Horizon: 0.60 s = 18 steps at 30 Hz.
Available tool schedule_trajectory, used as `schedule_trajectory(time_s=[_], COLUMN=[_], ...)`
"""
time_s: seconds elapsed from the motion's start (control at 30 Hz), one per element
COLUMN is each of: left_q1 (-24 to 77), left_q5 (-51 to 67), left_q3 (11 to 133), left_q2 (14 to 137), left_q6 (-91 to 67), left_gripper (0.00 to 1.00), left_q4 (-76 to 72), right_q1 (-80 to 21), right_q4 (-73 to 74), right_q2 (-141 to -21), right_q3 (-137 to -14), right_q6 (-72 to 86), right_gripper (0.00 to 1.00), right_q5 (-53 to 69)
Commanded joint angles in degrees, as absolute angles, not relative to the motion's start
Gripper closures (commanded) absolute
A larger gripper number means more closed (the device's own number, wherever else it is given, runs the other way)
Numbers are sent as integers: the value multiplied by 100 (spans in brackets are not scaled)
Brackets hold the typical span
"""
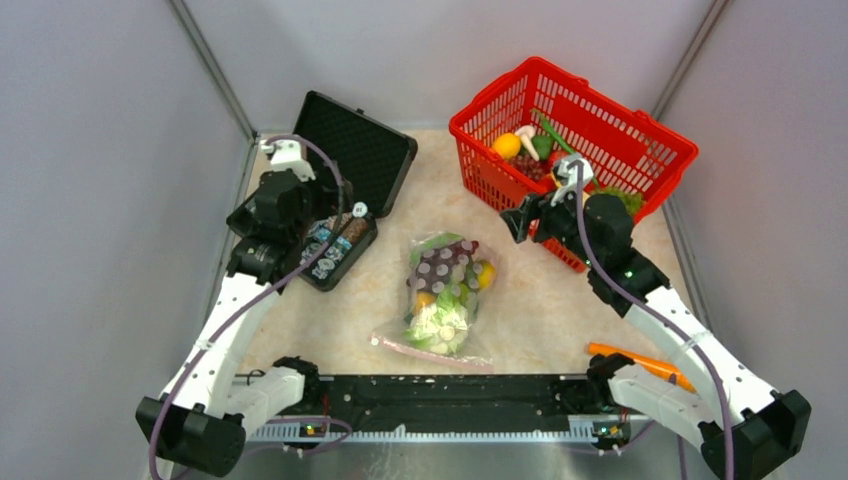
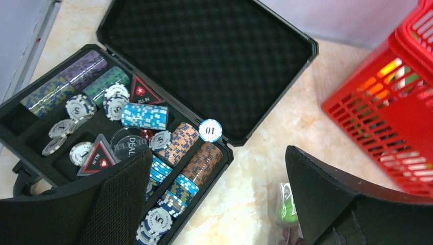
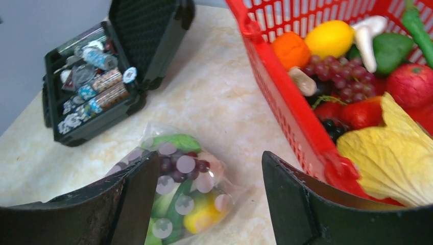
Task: Place the food in the zip-top bag and seal the zipper
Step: Reset both arms
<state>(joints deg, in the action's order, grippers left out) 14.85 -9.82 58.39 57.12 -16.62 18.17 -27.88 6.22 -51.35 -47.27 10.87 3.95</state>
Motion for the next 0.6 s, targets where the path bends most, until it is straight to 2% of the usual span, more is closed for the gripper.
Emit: schedule_trajectory(time_s=[0.0, 0.07, 0.17, 0.23, 0.37, 0.57], left_q1=[1259, 1257, 1257, 1257, 1268, 1266], left_q5=[-1000, -1180, -1566, -1652, -1943, -3127], left_q3=[5860, 5896, 5949, 5891, 5842, 5977], left_q2=[5545, 5556, 5455, 5322, 5048, 4945], left_q6=[-2190, -2265, -2509, -2476, -2525, -2197], left_gripper=[1, 1, 1, 1, 1, 1], left_q4=[1780, 1793, 1888, 1691, 1640, 1860], right_q1=[-2404, -2358, -2361, -2358, -2358, -2356], right_q4=[1111, 1374, 1178, 1181, 1456, 1175], right_q2=[-4953, -4863, -4595, -4494, -4606, -4213], right_q3=[-5452, -5786, -5733, -5616, -5648, -5269], right_q6=[1852, 1909, 1800, 1768, 1693, 1926], right_gripper=[27, 26, 19, 9, 7, 6], right_q5=[127, 145, -211, -661, -1357, -1127])
